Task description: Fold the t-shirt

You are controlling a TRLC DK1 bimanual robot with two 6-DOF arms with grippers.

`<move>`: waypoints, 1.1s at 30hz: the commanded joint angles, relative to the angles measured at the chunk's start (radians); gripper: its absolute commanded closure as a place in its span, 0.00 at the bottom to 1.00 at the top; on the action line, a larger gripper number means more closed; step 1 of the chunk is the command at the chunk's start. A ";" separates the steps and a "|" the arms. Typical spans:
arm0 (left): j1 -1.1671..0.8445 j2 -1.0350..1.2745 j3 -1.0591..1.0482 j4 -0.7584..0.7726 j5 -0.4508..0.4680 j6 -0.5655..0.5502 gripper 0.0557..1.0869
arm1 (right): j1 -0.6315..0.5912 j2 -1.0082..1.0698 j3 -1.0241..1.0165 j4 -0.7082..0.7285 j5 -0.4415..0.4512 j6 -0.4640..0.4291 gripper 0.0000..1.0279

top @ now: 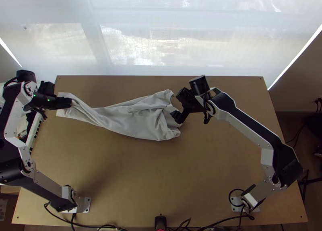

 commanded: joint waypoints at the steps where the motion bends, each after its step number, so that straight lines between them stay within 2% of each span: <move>1: -0.156 -0.023 0.115 -0.046 0.025 -0.066 0.97 | -0.006 -0.013 0.003 -0.001 0.000 0.000 0.05; 6: -0.272 -0.029 0.164 -0.046 0.027 -0.095 0.97 | -0.019 -0.037 -0.015 -0.004 0.000 0.000 0.05; 21: -0.530 -0.020 0.234 -0.041 0.033 -0.091 0.97 | -0.031 -0.068 -0.056 -0.013 0.009 -0.001 0.05; 27: -0.594 0.014 0.325 -0.048 0.047 -0.092 0.97 | 0.032 0.030 -0.052 0.010 0.009 -0.032 0.05; 33: -0.620 0.020 0.377 -0.072 0.048 -0.091 0.97 | 0.072 0.165 0.010 0.055 0.008 -0.023 0.05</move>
